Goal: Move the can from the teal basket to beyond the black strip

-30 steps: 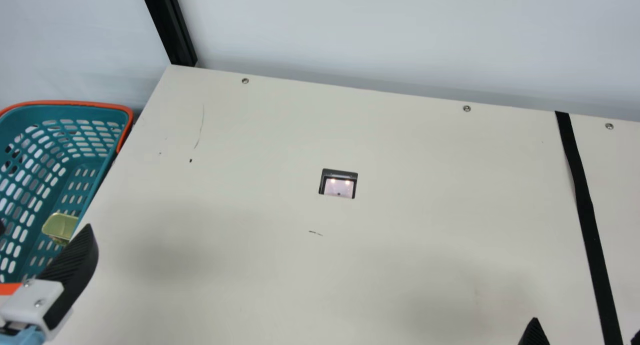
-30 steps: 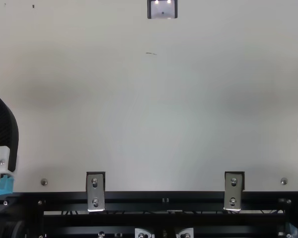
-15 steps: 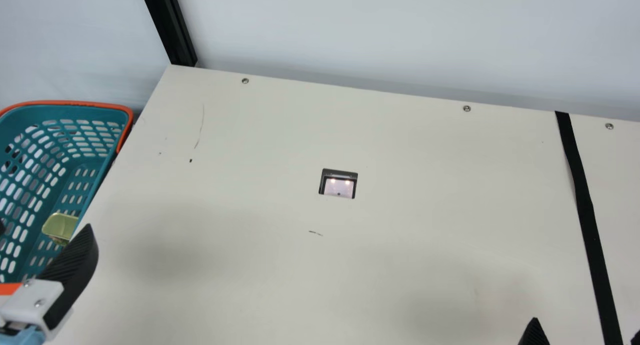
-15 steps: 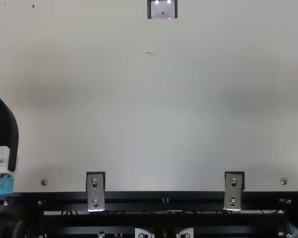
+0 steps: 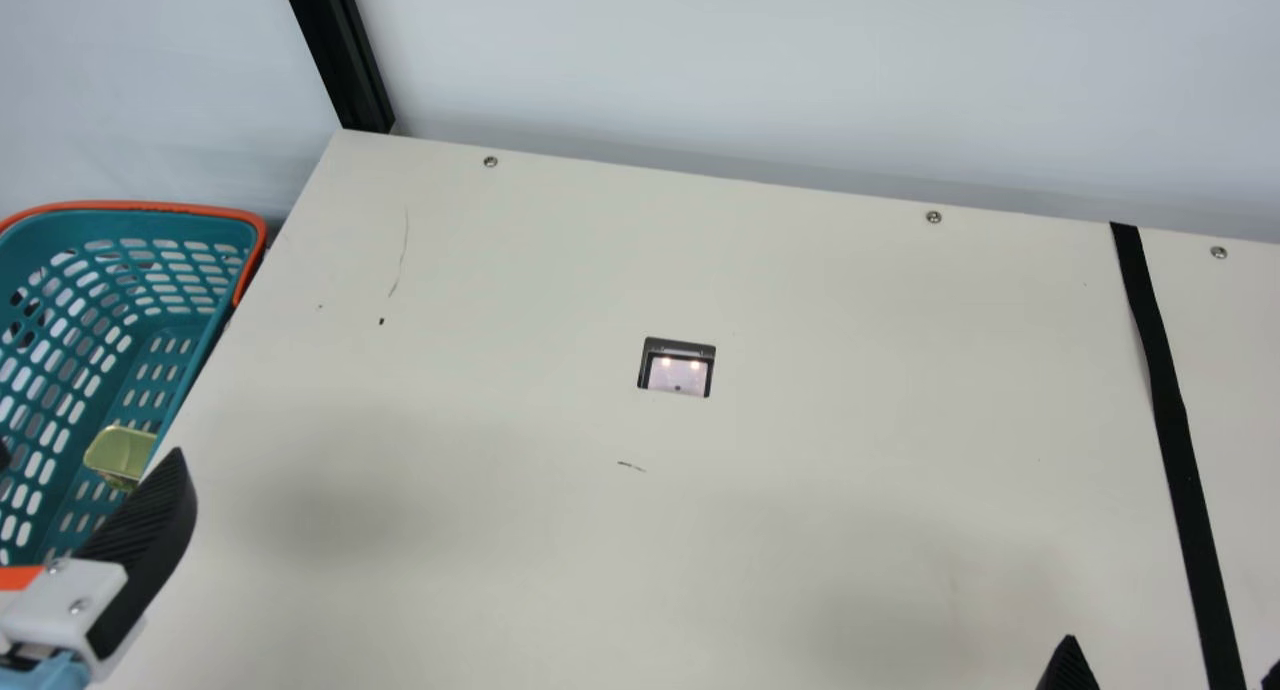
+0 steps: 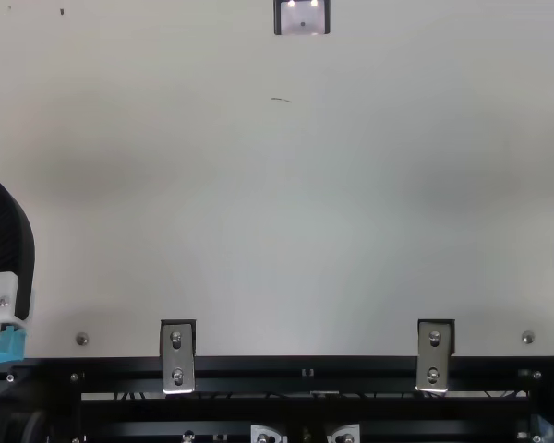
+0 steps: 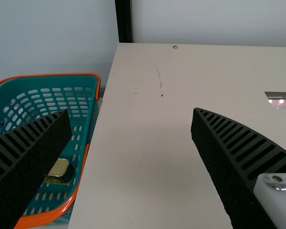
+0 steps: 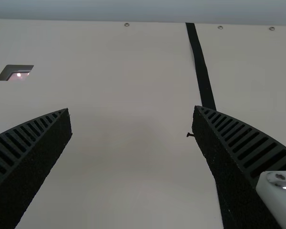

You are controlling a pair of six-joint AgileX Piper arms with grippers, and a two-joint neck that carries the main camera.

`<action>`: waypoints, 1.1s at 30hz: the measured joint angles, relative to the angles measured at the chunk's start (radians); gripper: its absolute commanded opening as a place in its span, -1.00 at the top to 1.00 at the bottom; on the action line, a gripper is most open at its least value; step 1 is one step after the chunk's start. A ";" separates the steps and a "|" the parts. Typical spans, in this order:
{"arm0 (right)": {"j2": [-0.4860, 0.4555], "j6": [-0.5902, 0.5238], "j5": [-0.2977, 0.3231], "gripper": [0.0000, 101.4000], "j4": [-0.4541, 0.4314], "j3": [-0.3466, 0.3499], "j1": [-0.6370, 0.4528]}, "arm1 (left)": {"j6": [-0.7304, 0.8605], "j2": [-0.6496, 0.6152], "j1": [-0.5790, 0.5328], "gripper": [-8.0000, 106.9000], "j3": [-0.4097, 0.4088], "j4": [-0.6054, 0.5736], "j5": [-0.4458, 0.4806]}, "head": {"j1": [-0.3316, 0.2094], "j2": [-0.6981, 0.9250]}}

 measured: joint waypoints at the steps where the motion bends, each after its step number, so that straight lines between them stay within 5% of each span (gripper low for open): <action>1: 0.000 0.000 0.000 -1.00 0.000 0.000 0.000 | 0.000 0.000 0.000 -0.71 0.000 0.000 0.000 | -0.005 0.000; 20: 0.000 0.000 0.000 -1.00 0.000 0.000 0.000 | 0.000 0.000 0.000 -0.71 0.000 0.000 0.000 | -0.010 0.241; 33: 0.000 0.000 0.000 -1.00 0.000 0.000 0.000 | 0.000 0.000 0.000 -0.71 0.000 0.000 0.000 | -0.097 0.317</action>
